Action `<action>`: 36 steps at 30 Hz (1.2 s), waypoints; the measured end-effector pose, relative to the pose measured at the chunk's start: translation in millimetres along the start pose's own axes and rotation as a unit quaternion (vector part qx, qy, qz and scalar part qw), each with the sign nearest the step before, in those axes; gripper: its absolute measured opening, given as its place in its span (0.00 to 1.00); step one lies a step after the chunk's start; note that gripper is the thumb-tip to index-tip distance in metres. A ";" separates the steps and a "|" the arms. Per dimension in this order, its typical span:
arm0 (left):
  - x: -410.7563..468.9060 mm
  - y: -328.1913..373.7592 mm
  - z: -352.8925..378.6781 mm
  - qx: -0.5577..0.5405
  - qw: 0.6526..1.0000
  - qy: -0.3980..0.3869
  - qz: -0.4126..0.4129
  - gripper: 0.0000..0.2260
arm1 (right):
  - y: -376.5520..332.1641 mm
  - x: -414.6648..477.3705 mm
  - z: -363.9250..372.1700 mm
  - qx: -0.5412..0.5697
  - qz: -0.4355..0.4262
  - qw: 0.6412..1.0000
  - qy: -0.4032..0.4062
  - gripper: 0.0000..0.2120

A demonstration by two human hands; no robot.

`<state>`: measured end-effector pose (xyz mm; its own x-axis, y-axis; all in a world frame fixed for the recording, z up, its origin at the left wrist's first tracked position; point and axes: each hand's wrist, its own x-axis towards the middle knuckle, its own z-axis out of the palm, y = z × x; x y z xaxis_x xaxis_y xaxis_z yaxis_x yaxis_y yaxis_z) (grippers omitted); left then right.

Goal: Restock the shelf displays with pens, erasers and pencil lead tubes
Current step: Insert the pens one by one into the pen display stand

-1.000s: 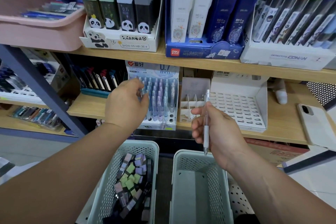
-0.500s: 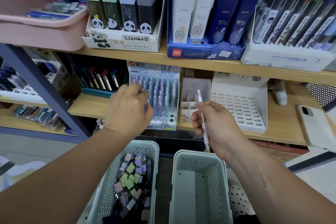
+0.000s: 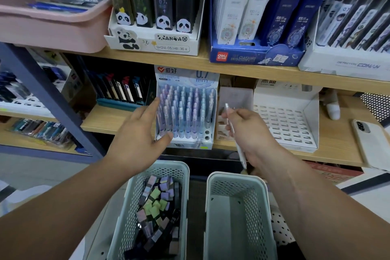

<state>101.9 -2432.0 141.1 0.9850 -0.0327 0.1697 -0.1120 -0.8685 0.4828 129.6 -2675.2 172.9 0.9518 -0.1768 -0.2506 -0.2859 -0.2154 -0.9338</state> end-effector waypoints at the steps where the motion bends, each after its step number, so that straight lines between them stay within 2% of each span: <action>1: -0.2 -0.8 -0.6 -0.005 1.000 -0.011 0.000 0.40 | -1.8 1.6 -0.5 -0.028 -0.025 0.999 0.015 0.11; 10: -2.6 -4.1 0.9 -0.049 0.997 -0.066 -0.009 0.48 | -3.9 12.8 -9.1 -0.111 -0.204 0.972 0.034 0.03; 13: -4.0 -4.5 3.1 -0.068 0.995 -0.076 -0.011 0.50 | 0.5 14.4 -9.1 -0.109 -0.241 0.963 0.040 0.02; 19: -3.7 -4.4 2.9 -0.087 0.993 -0.083 -0.014 0.50 | 7.7 18.9 -0.6 -0.124 -0.251 0.960 0.032 0.03; 27: -2.1 -5.4 2.8 -0.092 0.993 -0.079 -0.006 0.48 | 16.5 19.7 8.5 -0.242 -0.252 0.937 0.015 0.03; 36: 3.1 5.1 1.3 -0.121 0.990 -0.048 -0.059 0.42 | 14.4 13.1 24.2 -0.216 -0.229 0.949 0.023 0.09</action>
<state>104.5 -2437.1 143.0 0.9997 0.0057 0.0227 -0.0115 -0.7249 0.6887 140.7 -2657.3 150.0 0.9840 -0.0094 0.1777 0.1286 -0.6523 -0.7470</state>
